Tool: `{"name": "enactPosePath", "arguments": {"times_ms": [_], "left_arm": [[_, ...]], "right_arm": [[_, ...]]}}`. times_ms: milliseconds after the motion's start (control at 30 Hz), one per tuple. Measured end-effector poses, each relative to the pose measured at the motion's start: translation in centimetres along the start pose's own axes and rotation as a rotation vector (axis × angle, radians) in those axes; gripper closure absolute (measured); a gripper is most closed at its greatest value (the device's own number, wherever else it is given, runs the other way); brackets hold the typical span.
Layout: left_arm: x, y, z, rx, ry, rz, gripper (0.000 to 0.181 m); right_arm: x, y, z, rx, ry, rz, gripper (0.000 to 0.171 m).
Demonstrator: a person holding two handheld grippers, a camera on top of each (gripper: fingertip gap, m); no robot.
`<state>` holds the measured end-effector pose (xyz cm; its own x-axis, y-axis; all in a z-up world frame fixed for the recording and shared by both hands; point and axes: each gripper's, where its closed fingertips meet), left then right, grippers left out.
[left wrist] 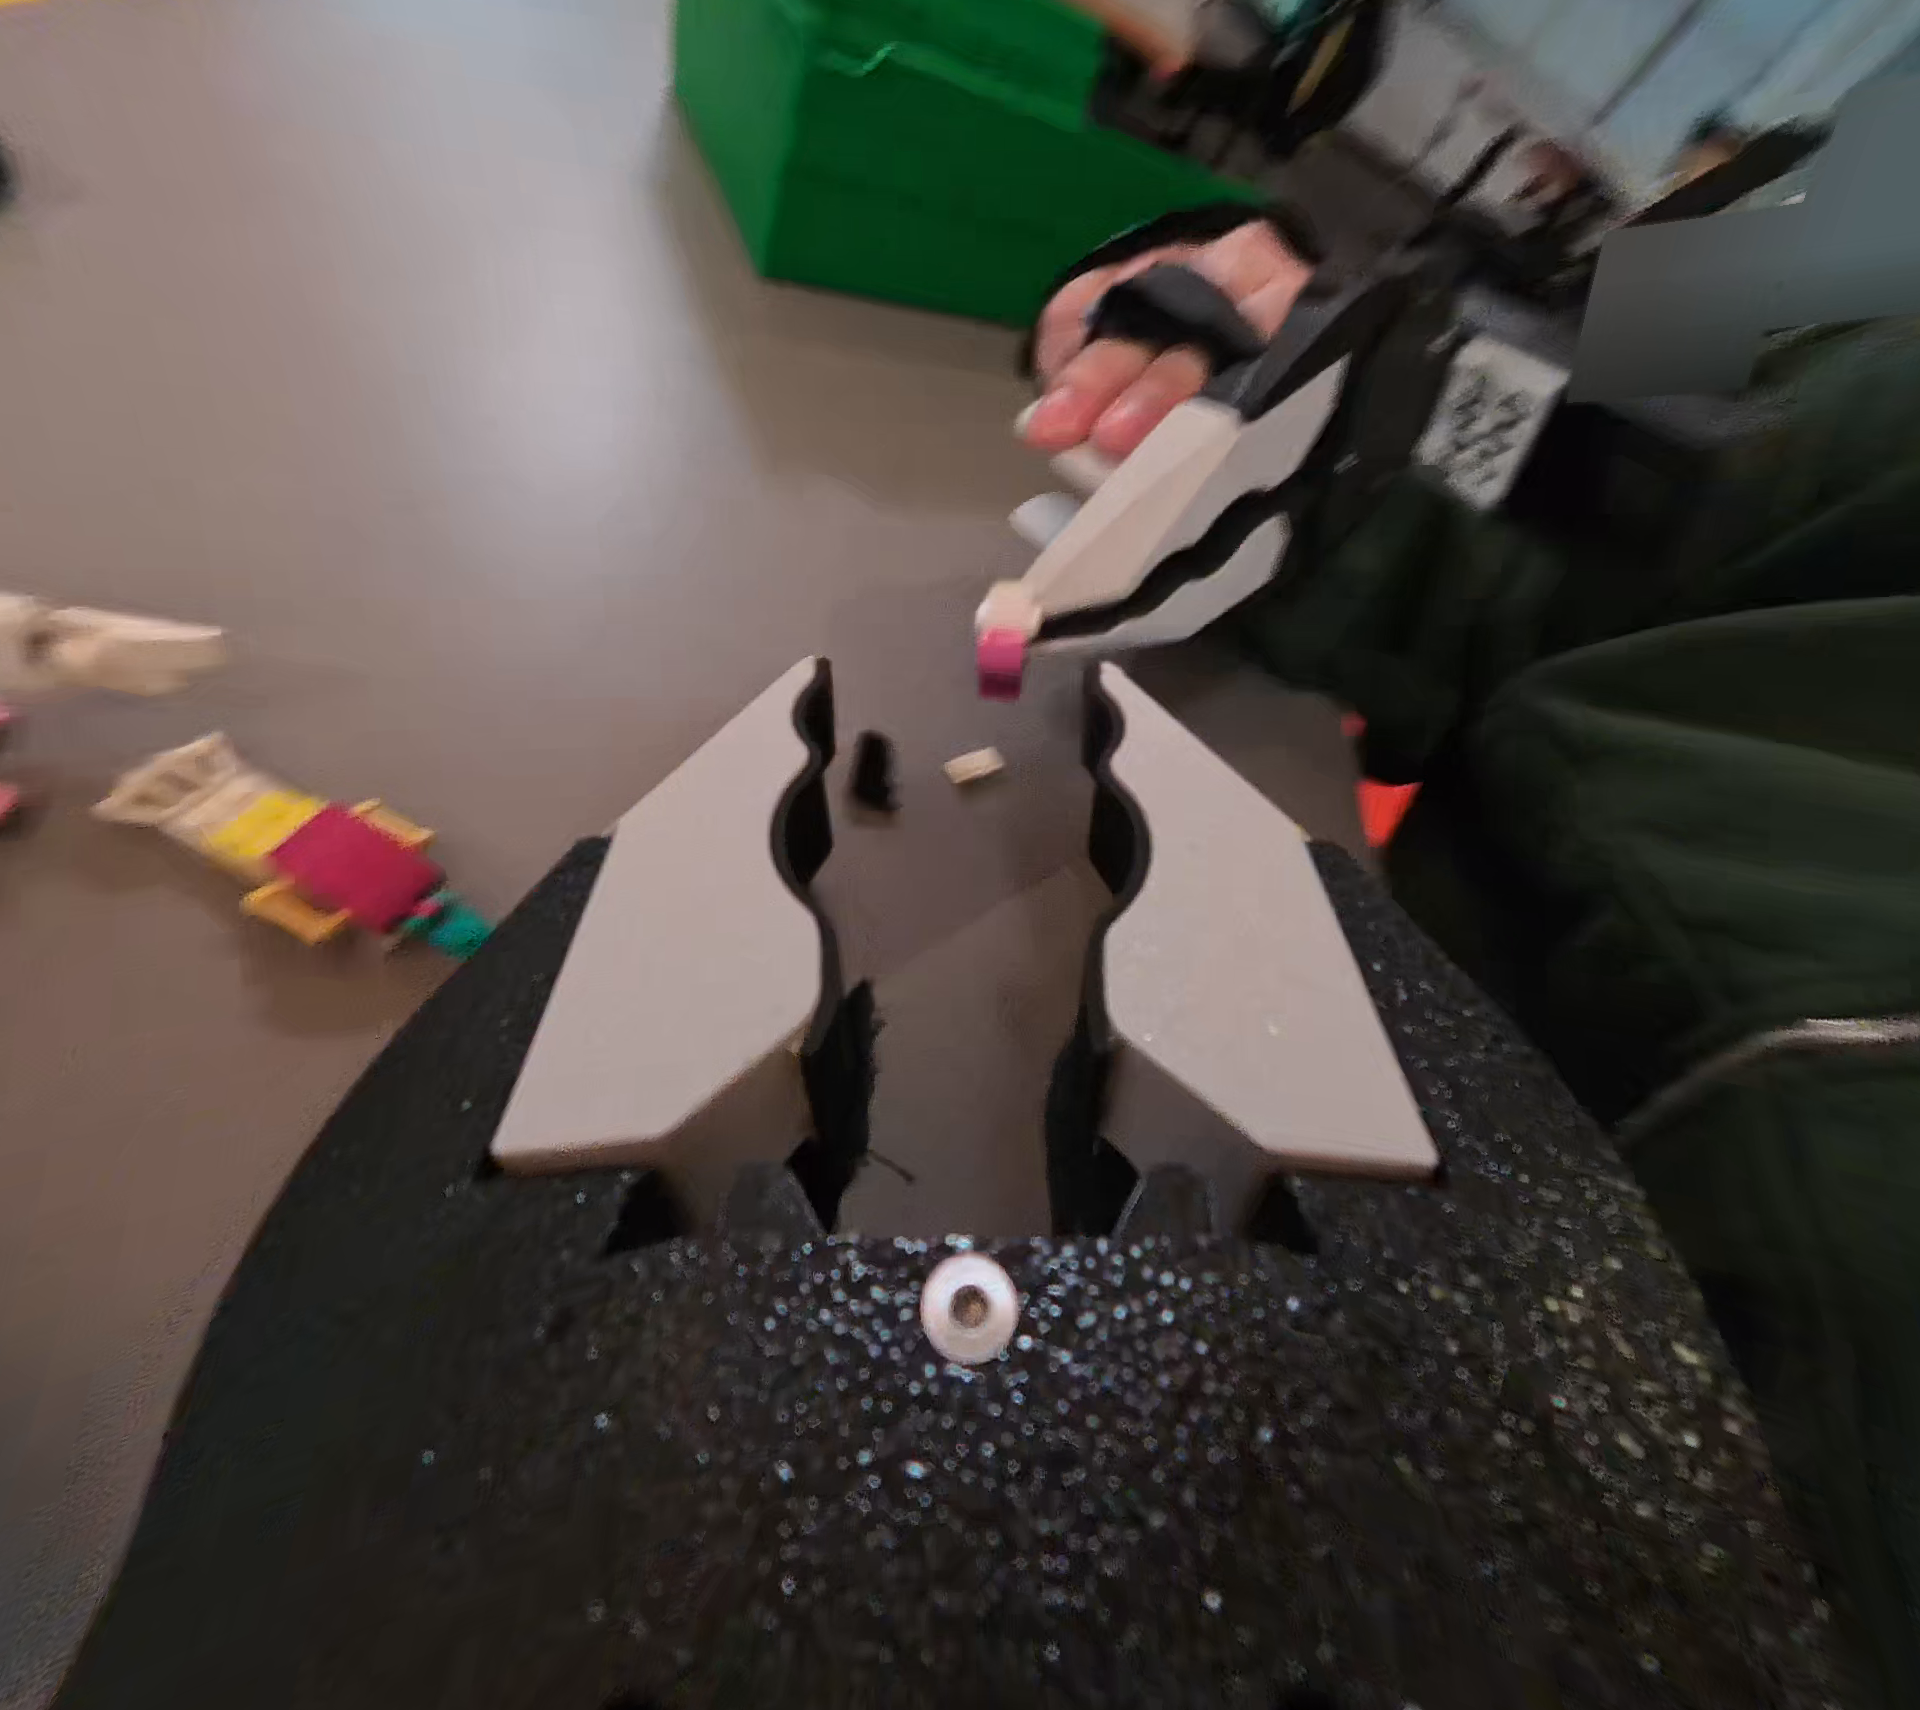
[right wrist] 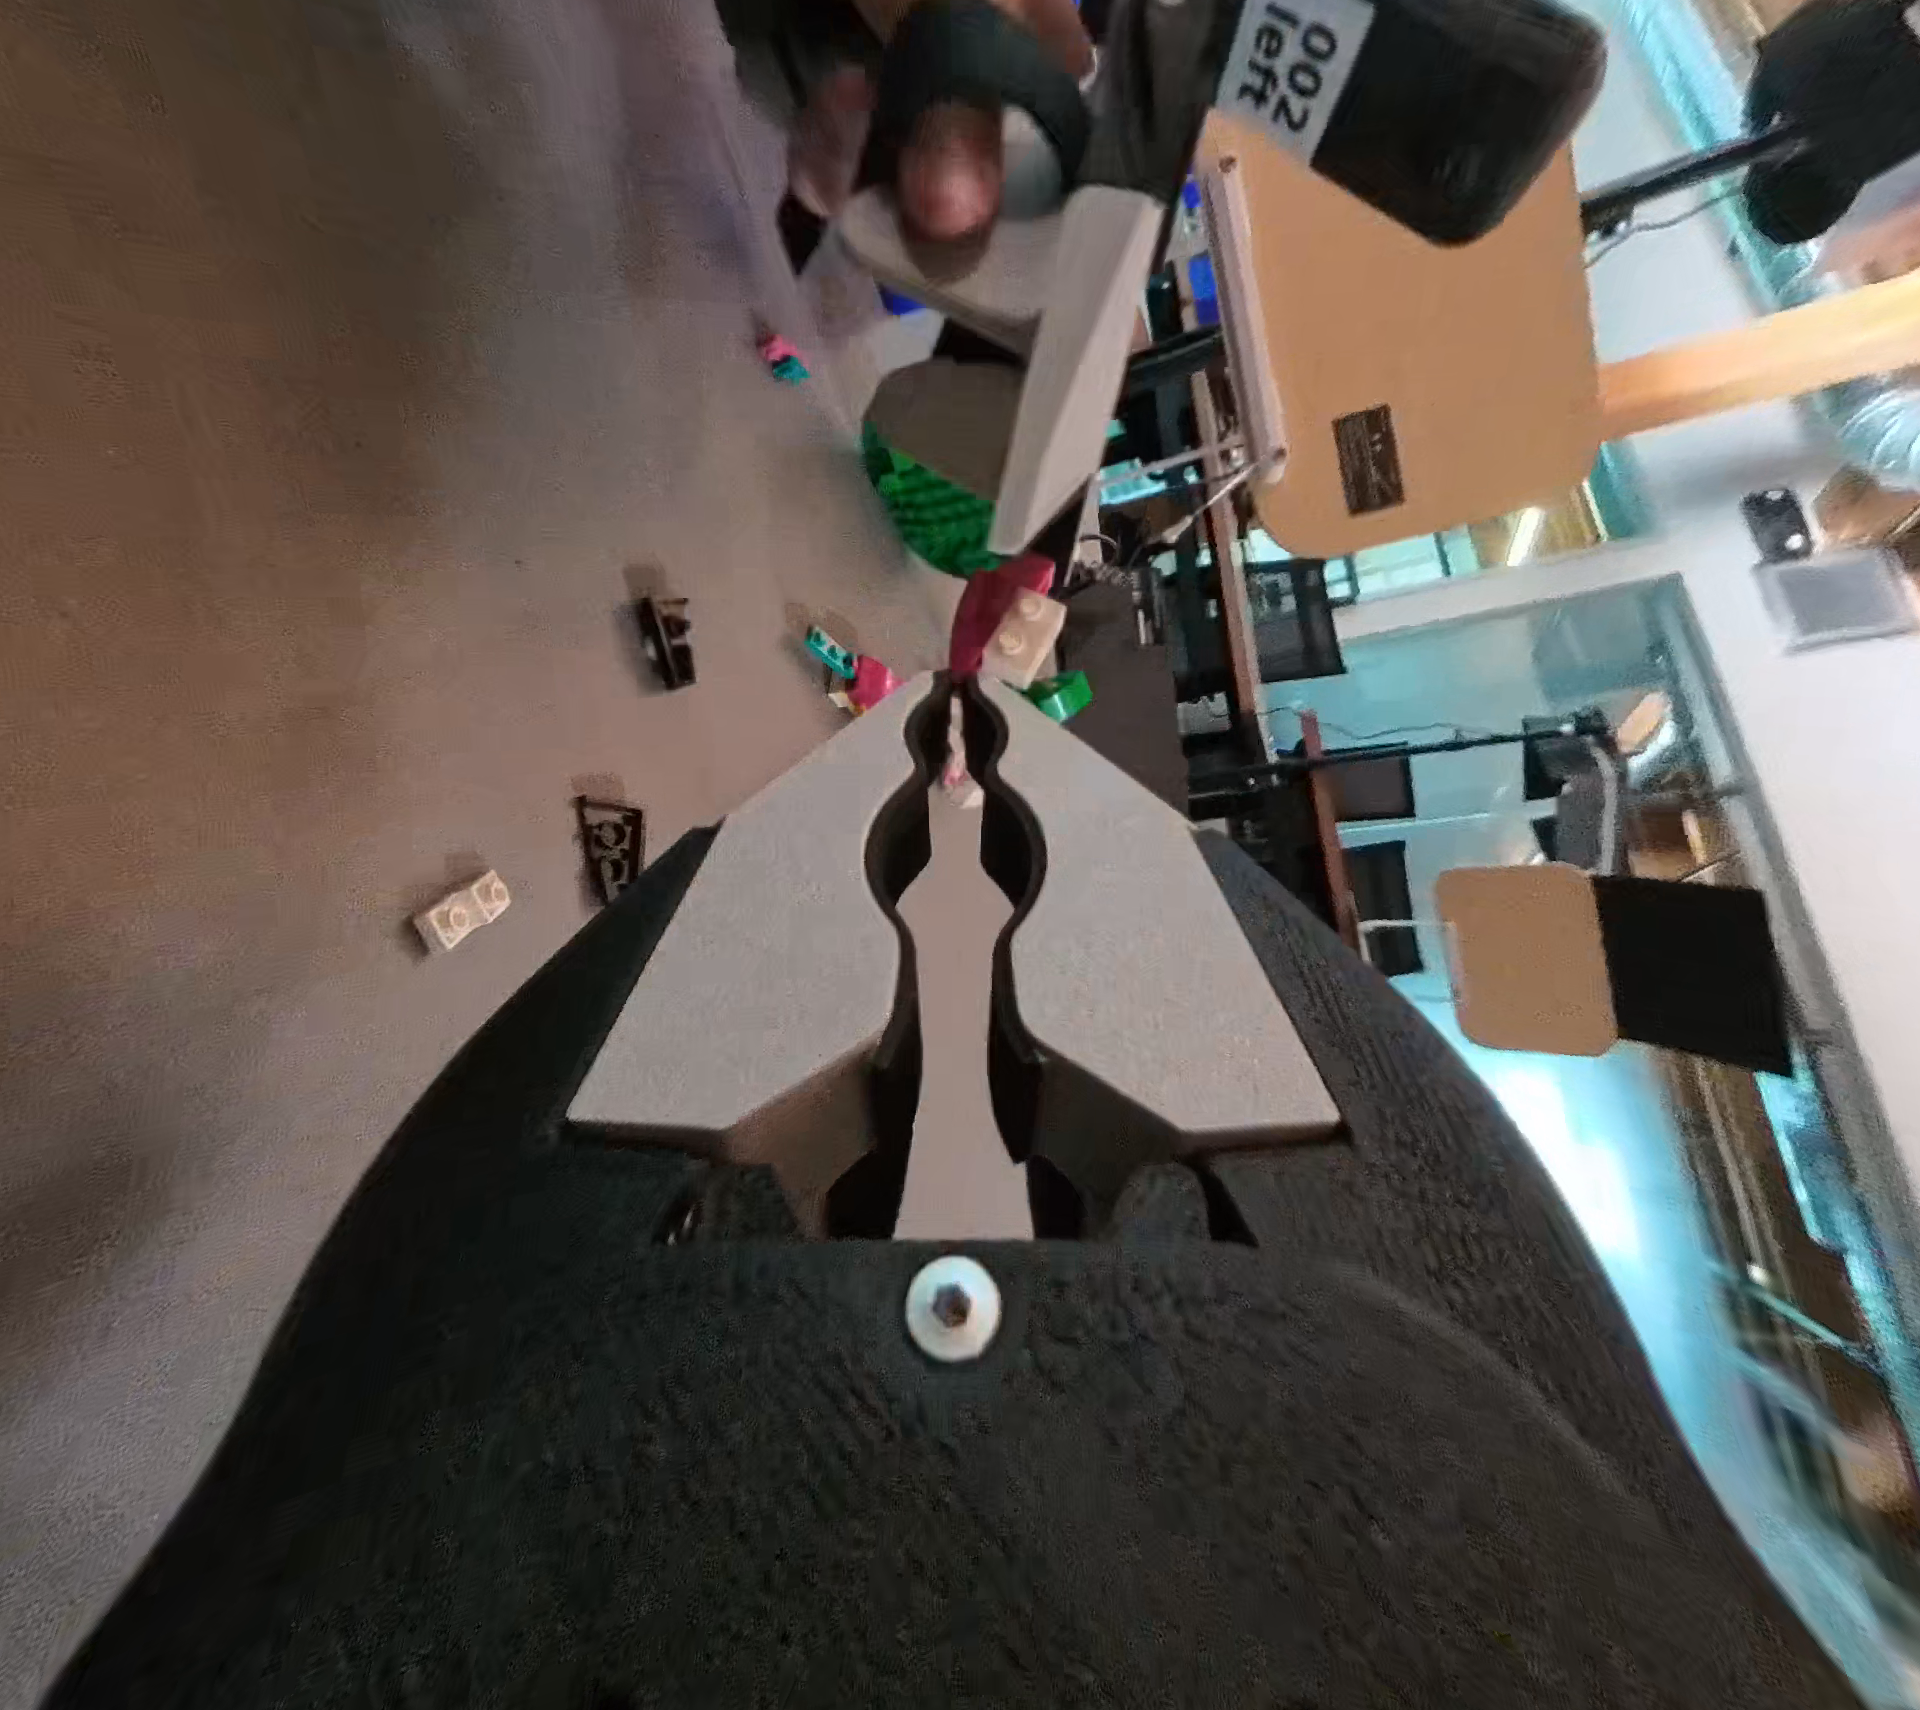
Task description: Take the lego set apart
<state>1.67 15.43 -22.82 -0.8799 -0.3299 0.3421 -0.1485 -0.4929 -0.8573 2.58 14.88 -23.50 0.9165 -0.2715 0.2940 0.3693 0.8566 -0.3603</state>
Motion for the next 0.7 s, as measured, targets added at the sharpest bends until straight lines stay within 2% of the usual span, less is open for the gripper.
{"name": "enactPosePath", "arguments": {"times_ms": [100, 300, 500, 700], "left_arm": [[-0.1, 0.1, 0.6, 0.093, 0.109, 0.012, 0.139], [-0.8, 1.1, 2.3, 0.121, 0.248, -0.026, 0.148], [0.3, -0.6, 3.8, 0.143, 0.351, 0.054, 0.143], [0.2, -0.8, 4.3, 0.102, 0.357, 0.063, 0.142]], "right_arm": [[0.0, -0.9, -0.7, 0.109, 0.004, 0.015, 0.171], [0.0, -1.5, -1.2, 0.193, -0.009, -0.013, 0.171], [0.9, -2.5, 0.9, -0.177, -0.058, -0.117, 0.171], [2.2, -4.1, 1.6, -0.228, -0.053, -0.090, 0.171]]}}
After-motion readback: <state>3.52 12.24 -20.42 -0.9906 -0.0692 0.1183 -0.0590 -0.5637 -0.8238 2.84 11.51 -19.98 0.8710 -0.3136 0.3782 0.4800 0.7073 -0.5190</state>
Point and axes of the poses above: each gripper's, where its closed fingertips meet, x back along the fingers, y out of its underside, z = x × y across the jaws, and after that the axes turned 4 degrees about -y, right-handed
